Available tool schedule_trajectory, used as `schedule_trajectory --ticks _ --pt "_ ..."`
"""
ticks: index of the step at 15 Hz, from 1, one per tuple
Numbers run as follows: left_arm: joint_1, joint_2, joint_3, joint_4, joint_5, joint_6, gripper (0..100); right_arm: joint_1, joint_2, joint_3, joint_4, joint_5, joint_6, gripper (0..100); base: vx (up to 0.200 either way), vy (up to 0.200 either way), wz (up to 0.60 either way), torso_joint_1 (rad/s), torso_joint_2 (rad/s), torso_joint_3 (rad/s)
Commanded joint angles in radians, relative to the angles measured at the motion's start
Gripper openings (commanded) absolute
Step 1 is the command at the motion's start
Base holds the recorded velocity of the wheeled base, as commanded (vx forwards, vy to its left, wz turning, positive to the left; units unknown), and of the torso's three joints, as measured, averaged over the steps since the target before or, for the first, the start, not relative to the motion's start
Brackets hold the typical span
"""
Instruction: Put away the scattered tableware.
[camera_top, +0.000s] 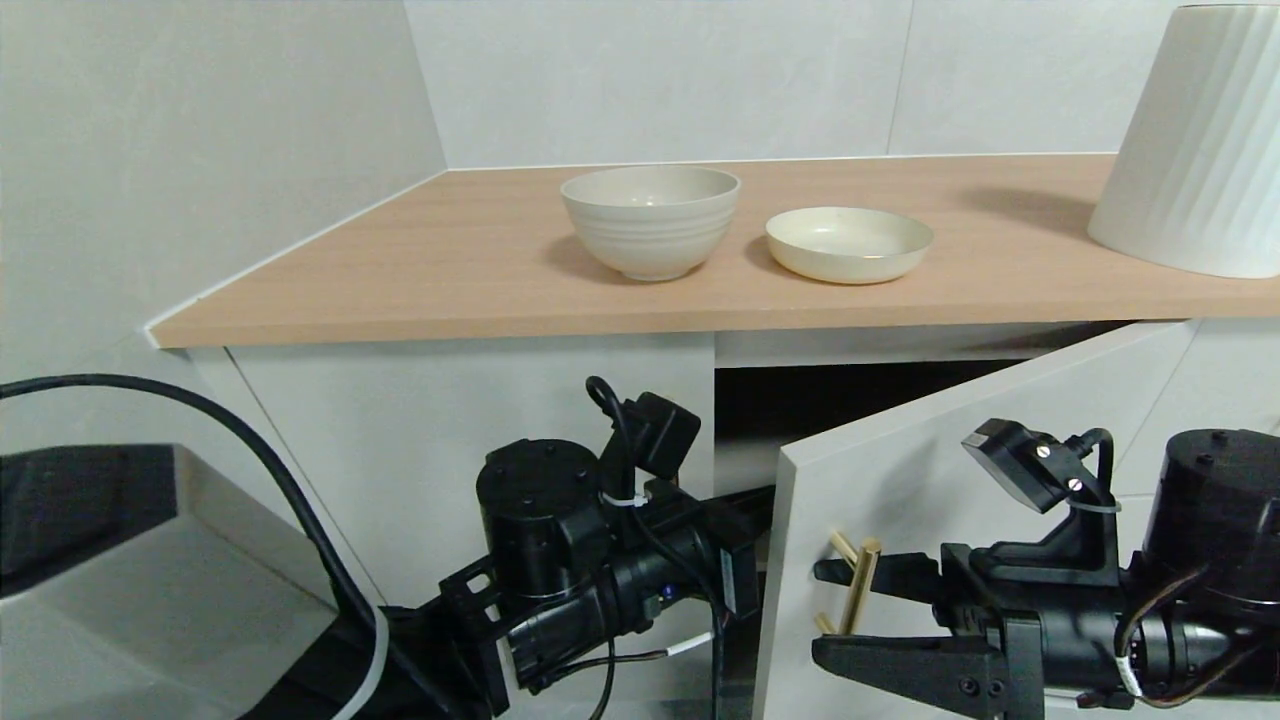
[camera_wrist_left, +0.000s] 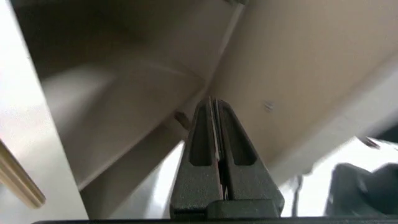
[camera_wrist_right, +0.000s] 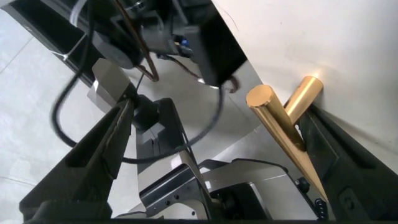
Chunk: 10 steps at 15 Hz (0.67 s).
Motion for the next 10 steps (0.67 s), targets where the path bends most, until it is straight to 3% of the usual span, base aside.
schedule_trajectory --ticks 1,10 --pt "-0.006 0.025 -0.017 -0.005 0.007 -0.002 0 -0.009 -0.006 0.000 0.002 -0.003 -0.001 100 0.000 0.000 0.00 0.000 0.00 0.000" --pt "-0.008 0.029 -0.028 -0.007 -0.003 -0.002 0 -0.119 0.034 -0.009 -0.003 -0.006 -0.053 100 0.000 0.000 0.00 0.000 0.00 0.000"
